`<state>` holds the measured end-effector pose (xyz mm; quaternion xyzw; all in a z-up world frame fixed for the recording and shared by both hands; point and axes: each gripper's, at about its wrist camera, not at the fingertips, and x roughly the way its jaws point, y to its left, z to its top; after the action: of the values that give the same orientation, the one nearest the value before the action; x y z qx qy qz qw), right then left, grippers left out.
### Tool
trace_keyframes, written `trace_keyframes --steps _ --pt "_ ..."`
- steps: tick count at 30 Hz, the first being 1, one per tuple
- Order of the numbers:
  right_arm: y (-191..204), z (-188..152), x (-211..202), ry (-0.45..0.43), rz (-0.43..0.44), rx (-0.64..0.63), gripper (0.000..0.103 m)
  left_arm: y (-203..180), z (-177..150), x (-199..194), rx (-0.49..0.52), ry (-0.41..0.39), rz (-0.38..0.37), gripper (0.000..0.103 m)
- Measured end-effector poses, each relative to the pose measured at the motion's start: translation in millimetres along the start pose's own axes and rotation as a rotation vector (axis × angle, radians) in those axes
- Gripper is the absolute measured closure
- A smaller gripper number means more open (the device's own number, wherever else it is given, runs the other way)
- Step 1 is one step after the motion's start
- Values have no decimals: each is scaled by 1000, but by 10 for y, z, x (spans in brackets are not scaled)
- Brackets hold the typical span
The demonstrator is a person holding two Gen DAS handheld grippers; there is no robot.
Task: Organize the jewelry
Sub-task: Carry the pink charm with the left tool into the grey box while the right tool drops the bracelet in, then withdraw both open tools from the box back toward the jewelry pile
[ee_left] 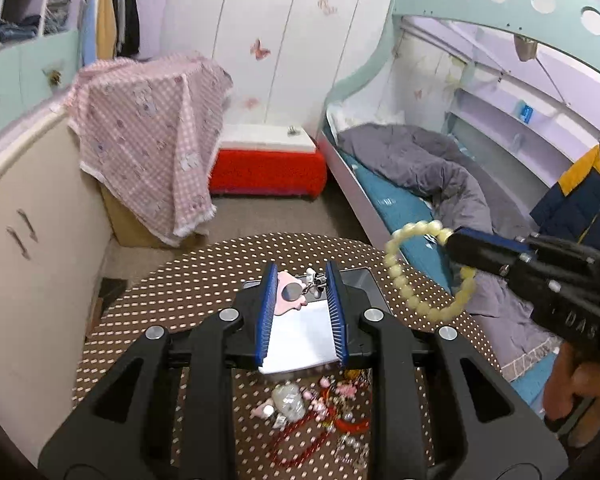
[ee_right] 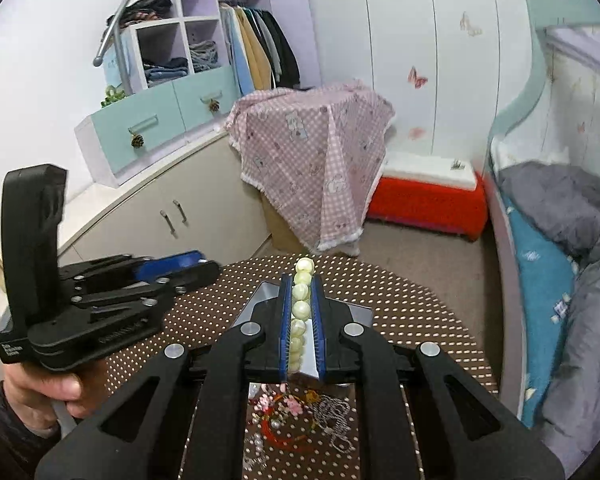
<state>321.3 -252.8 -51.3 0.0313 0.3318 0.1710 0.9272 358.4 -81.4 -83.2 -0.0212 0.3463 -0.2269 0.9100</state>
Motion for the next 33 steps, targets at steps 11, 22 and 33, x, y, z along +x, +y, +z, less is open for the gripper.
trace_keyframes --steps 11,22,33 --pt "-292 -39 196 8 -74 124 8 238 2 75 -78 16 101 8" --pt "-243 -160 -254 -61 -129 155 8 286 -173 -749 -76 -134 238 8" --pt "133 -283 -707 -124 -145 90 8 235 -474 -1236 -50 -189 297 8"
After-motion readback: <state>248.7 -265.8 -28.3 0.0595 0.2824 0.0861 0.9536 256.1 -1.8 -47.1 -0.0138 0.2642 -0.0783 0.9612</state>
